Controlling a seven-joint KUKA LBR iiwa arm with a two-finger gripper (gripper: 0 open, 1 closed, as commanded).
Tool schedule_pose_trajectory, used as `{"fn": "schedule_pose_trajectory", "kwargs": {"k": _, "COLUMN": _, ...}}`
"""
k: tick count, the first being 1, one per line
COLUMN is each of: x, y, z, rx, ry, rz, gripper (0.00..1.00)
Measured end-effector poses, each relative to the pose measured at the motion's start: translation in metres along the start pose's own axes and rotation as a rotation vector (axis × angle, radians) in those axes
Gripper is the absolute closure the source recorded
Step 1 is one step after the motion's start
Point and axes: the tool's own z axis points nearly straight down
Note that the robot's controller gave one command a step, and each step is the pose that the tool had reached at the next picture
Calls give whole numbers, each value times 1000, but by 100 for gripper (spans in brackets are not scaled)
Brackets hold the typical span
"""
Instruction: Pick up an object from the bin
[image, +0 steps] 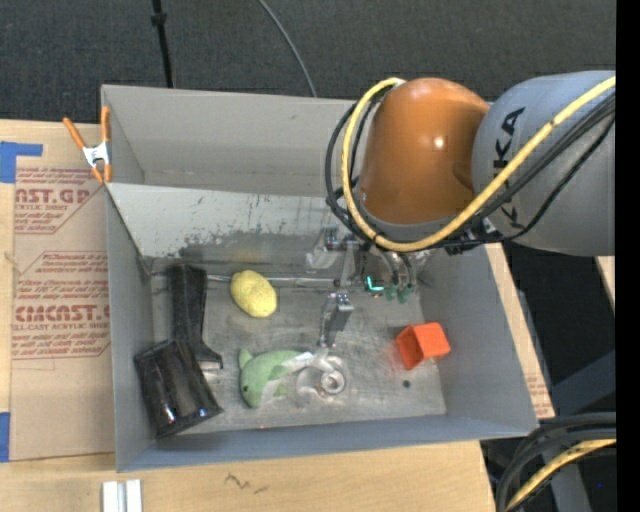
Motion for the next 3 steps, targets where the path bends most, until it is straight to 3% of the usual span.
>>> {"fn": "schedule_pose_trajectory", "kwargs": {"k": 1, "x": -2, "y": 0, "z": -4, "rx": -1, "ry": -8, "rz": 1, "gripper": 0}}
{"fn": "schedule_pose_trajectory", "kwargs": {"k": 2, "x": 29, "y": 1, "z": 52, "rx": -1, "ry": -12, "rz": -10, "gripper": 0}}
{"fn": "schedule_pose_trajectory", "kwargs": {"k": 3, "x": 24, "y": -10, "z": 92, "rx": 1, "ry": -7, "rz": -167, "gripper": 0}}
